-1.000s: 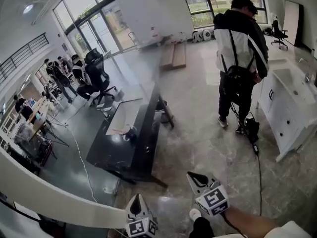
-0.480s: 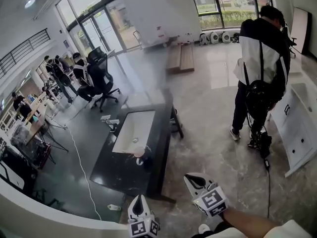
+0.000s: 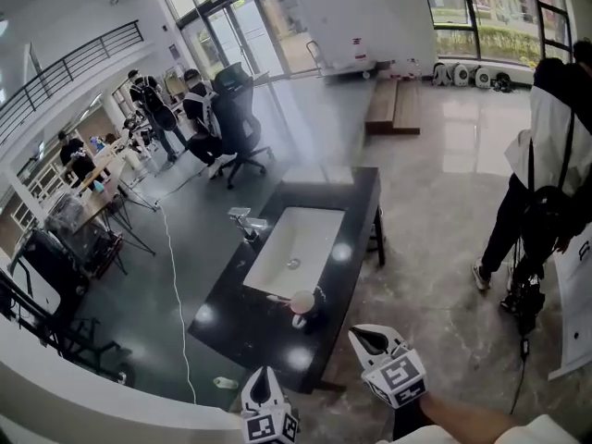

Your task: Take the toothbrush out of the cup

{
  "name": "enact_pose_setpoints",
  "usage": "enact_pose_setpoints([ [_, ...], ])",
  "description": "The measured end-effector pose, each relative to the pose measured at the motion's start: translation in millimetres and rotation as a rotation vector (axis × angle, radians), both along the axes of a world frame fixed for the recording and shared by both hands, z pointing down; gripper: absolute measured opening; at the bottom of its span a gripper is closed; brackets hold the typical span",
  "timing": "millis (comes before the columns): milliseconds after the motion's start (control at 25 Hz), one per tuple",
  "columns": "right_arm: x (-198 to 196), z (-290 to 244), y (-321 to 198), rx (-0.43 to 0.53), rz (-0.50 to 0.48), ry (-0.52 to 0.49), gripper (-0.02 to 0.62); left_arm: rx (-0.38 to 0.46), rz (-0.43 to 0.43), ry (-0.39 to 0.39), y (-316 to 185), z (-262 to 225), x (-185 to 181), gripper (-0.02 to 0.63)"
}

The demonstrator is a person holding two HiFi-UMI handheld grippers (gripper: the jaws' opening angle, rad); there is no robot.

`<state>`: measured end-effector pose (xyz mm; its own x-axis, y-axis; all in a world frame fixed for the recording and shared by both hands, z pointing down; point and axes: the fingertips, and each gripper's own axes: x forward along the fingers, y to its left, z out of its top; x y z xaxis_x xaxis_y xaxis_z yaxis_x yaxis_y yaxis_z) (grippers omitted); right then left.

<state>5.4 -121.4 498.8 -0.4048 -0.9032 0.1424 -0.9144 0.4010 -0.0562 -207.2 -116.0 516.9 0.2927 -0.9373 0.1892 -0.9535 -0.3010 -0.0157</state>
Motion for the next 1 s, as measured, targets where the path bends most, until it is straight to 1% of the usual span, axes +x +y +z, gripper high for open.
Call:
enact_pose_setpoints([
  [120, 1, 4, -45, -0.008, -0.066, -0.013, -0.008, -0.018, -0.063, -0.011, -28, 2, 3, 0.017],
  [240, -5, 12, -97, -0.026, -0.171, -0.023, -0.008, -0.021, -0.171, -0.009, -59, 12, -4, 0.017],
  [360, -15, 15, -157, -0.047, -0.284, -0.033, -0.008, -0.042, -0.276, 0.008, -96, 14, -4, 0.017],
  [440, -22, 17, -187, -0.055, -0.354, -0.036, -0.008, -0.053, -0.337, 0.026, -114, 15, -1, 0.017],
  [520, -25, 20, -210, -0.066, -0.396, -0.040, -0.008, -0.064, -0.379, 0.043, -127, 18, 3, 0.017],
  [640, -31, 28, -232, -0.095, -0.437, -0.053, -0.008, -0.087, -0.414, 0.050, -139, 25, 6, 0.017],
  [760, -41, 35, -244, -0.109, -0.483, -0.047, -0.008, -0.114, -0.438, 0.066, -146, 36, 8, 0.017],
  [920, -46, 42, -251, -0.128, -0.504, -0.046, -0.008, -0.146, -0.437, 0.087, -152, 50, 15, 0.017],
  [1000, -47, 46, -253, -0.134, -0.510, -0.039, -0.008, -0.166, -0.430, 0.125, -155, 58, 20, 0.017],
])
